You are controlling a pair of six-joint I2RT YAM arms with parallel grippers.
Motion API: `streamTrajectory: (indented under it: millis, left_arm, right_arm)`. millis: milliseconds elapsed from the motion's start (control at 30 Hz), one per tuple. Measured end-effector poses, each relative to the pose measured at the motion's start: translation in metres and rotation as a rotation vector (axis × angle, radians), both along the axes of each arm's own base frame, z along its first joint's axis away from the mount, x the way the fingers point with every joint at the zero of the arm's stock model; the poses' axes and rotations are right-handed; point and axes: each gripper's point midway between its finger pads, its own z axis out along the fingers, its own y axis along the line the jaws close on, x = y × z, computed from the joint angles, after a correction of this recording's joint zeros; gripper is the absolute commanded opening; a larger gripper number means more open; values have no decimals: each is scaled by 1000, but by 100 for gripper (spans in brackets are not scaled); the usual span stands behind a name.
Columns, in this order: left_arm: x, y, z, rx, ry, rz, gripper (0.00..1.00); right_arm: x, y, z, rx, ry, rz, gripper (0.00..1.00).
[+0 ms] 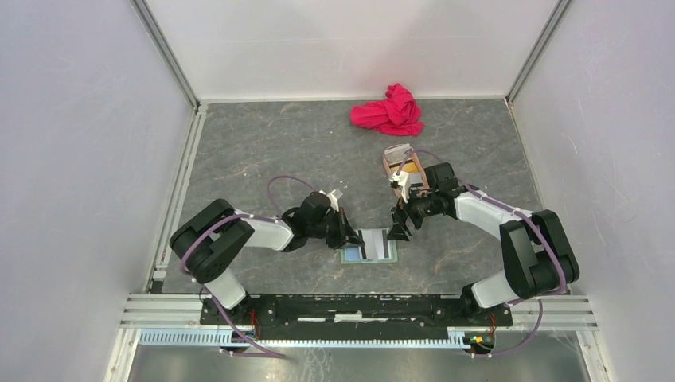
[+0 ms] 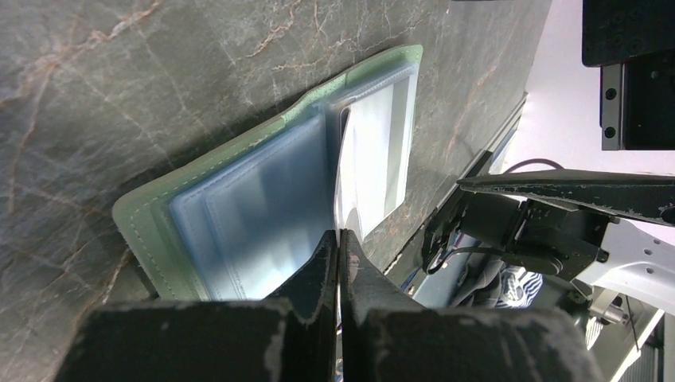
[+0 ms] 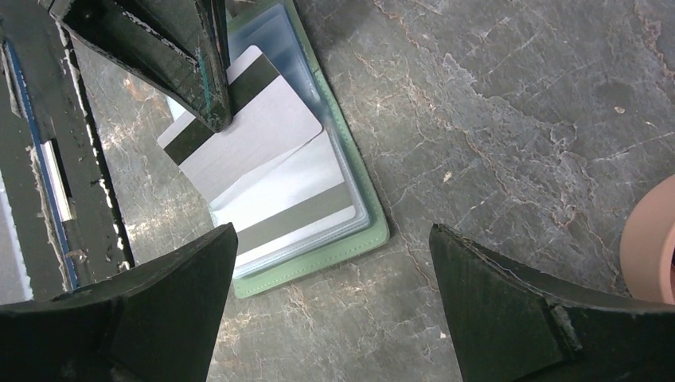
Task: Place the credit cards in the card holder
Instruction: Insert the credit card into the card holder.
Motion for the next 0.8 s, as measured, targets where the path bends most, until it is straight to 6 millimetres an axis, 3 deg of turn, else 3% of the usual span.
streamTrajectory:
  millis: [233, 333, 633, 800]
  left_arm:
    - [-1, -5, -2, 17, 21, -40, 2]
    - [-1, -5, -2, 29, 23, -47, 2]
    - [-2, -1, -3, 55, 22, -80, 2]
    - [-6, 3, -3, 57, 38, -99, 2]
  right_arm:
    - [0, -1, -4, -33, -10, 1, 98]
    - [-1, -1, -9, -60, -11, 10, 94]
    - [3, -7, -21, -159, -38, 19, 54]
    - [3, -8, -29, -190, -19, 25, 50]
